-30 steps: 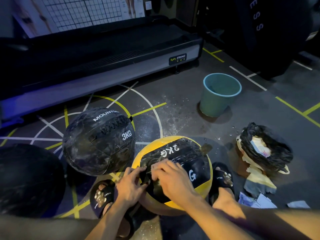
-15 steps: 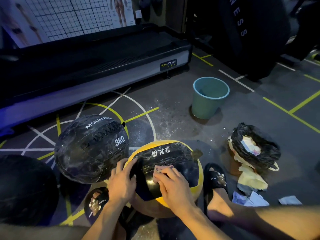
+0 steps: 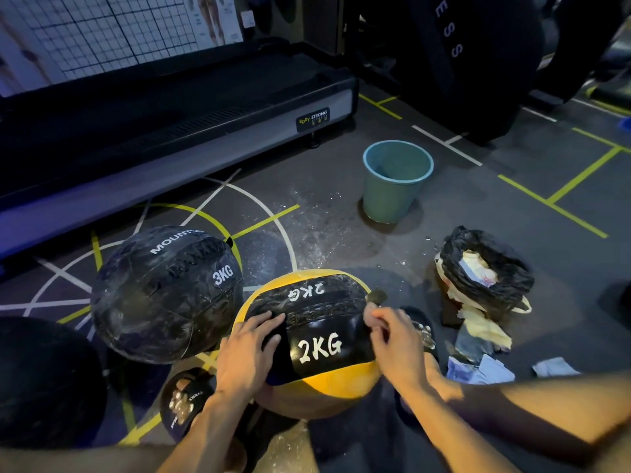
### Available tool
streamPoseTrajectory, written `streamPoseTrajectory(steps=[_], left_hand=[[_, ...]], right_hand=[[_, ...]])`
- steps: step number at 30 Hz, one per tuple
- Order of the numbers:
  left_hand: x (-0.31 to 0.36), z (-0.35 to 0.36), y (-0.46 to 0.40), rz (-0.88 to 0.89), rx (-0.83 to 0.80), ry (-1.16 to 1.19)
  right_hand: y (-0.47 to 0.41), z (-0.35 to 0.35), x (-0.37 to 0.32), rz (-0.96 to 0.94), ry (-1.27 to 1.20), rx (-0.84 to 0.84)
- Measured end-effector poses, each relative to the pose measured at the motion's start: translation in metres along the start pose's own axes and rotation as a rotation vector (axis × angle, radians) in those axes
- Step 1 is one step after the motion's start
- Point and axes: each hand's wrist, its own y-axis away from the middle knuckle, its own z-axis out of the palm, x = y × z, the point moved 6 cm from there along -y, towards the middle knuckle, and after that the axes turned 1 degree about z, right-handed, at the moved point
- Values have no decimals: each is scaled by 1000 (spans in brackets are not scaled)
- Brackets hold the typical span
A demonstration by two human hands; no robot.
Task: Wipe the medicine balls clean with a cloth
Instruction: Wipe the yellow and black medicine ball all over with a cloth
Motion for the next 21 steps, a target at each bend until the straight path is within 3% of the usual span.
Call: streamPoseTrajectory(steps=[2,6,8,12,17,21], left_hand=[[0,-2,-1,-8,-5,7],[-11,-6,-4,-57,-12,20],[-18,-9,-4,-87,-23,25],[-19,-12,-2,-106,-33,19],[-22,-17,-10,-113,-56,115],[-3,-13,-14,-141,-213,135]], right_hand=[[7,0,-4,56,15,40],[46,20,-58,-286,103,-153],[44,21,-52,-420,161,-226],[3,5,-4,-19,4,-80],[6,13,-17,-22,-53,-99],[-6,12,-6,59,-73,-50]])
